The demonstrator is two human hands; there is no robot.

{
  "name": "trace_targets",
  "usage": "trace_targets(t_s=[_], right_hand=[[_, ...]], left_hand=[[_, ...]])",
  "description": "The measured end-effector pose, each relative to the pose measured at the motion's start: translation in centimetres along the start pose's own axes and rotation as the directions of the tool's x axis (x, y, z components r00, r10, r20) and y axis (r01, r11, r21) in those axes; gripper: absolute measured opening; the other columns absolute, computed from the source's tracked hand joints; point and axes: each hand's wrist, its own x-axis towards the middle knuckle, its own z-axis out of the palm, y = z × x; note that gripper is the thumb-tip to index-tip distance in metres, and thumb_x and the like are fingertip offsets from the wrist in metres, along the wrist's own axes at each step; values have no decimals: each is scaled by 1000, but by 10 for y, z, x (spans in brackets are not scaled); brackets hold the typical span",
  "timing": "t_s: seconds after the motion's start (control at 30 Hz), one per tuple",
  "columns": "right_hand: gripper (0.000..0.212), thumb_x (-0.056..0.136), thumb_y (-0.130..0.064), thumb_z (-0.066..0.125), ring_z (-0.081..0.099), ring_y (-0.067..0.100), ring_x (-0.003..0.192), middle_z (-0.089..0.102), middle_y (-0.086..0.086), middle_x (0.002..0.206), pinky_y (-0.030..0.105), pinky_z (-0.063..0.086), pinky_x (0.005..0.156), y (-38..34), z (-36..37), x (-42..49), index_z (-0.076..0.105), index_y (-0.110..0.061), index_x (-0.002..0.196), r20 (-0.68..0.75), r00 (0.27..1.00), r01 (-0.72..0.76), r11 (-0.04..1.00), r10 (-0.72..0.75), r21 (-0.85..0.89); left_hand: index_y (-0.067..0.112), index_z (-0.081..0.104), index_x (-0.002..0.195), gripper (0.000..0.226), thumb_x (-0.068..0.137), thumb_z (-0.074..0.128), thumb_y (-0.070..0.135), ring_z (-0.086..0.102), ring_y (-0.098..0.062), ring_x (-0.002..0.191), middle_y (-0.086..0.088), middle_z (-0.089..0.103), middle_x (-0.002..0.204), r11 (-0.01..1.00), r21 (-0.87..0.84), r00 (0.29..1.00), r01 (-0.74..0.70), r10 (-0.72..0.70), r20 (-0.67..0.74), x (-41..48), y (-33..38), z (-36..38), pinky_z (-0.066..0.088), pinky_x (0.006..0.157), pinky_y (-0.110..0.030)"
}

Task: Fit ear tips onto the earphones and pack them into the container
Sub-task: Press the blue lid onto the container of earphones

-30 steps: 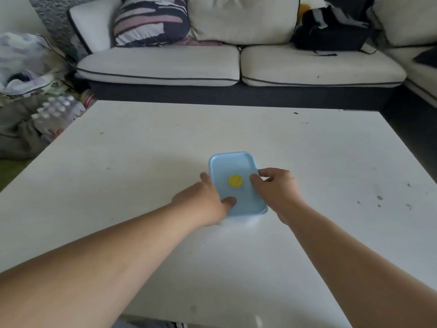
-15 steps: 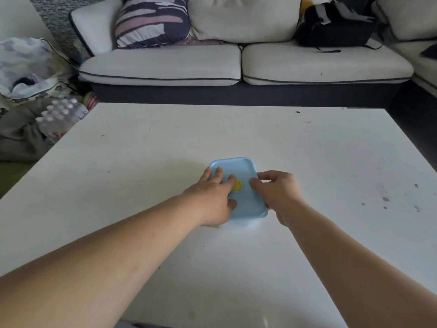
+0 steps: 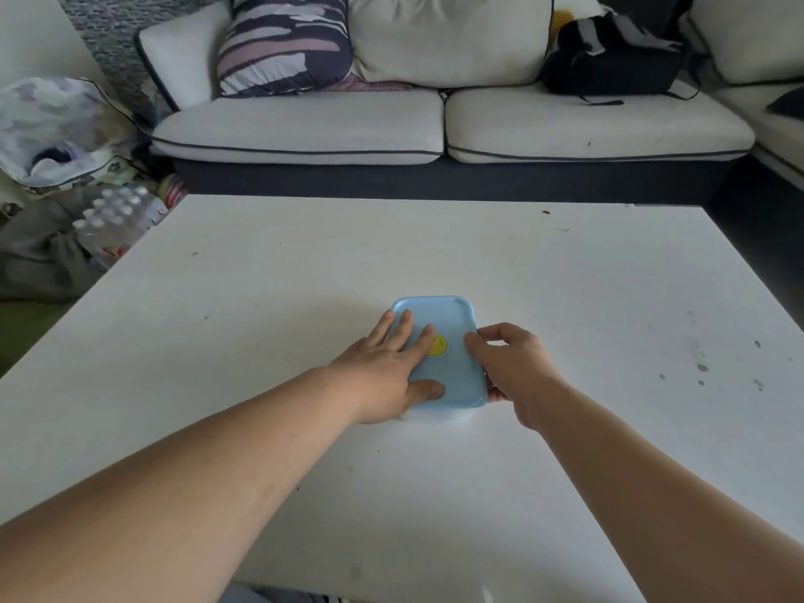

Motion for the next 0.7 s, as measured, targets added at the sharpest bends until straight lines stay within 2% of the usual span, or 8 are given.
trace_targets(t_s=[0.1, 0.2, 0.3, 0.4, 0.5, 0.6, 0.7], right_hand=[[17, 95, -29, 68, 66, 26, 66, 74, 11, 88, 39, 59, 63, -2, -5, 3, 73, -14, 98, 9, 1000, 12, 1000, -12, -26], [15, 93, -24, 69, 66, 25, 67, 77, 16, 95, 34, 54, 60, -3, -6, 5, 74, -11, 96, -1, 1000, 21, 999, -21, -39], [14, 90, -21, 70, 66, 25, 68, 77, 17, 99, 32, 52, 57, -4, -6, 7, 75, -9, 94, -17, 999, 27, 998, -28, -52], [13, 90, -21, 70, 66, 24, 68, 77, 17, 97, 32, 51, 57, -6, -6, 8, 75, -9, 93, -25, 999, 33, 998, -34, -54], [13, 90, -22, 70, 66, 24, 66, 77, 16, 96, 32, 52, 57, -6, -6, 7, 75, -10, 91, -37, 998, 41, 998, -43, -55], [13, 90, -21, 72, 67, 24, 65, 77, 16, 94, 34, 54, 58, -6, -6, 7, 75, -9, 90, -45, 998, 49, 998, -50, -40], [14, 90, -23, 73, 66, 24, 64, 77, 16, 92, 34, 54, 59, -7, -7, 4, 76, -9, 92, -38, 998, 49, 998, -51, -39]], left_hand=[[34, -10, 163, 85, 100, 34, 70, -25, -22, 156, -1, -23, 171, 1000, 18, 999, -9, 9, -34, 1, -2, 1, 4, 129, -45], [32, -4, 163, 83, 100, 37, 67, -20, -24, 158, -1, -16, 172, 999, 41, 998, -18, 21, -56, 3, -2, 2, 5, 128, -47], [32, 13, 161, 75, 99, 41, 62, -11, -24, 159, -2, 5, 172, 997, 53, 992, -53, 59, -114, 6, -5, 0, 11, 126, -48], [30, 37, 148, 59, 98, 47, 59, 11, -24, 154, 2, 38, 145, 994, 44, 971, -102, 109, -212, 8, -9, -4, 24, 120, -44], [25, 54, 130, 47, 95, 55, 56, 39, -23, 132, 5, 44, 113, 990, 28, 939, -141, 143, -312, 9, -9, -6, 38, 105, -36], [22, 57, 123, 42, 95, 58, 53, 47, -21, 117, 3, 47, 108, 990, -13, 942, -141, 130, -310, 9, -6, -7, 41, 97, -33], [19, 56, 121, 39, 96, 59, 50, 46, -21, 120, 2, 43, 109, 989, -36, 949, -146, 130, -286, 7, -4, -8, 41, 97, -32]])
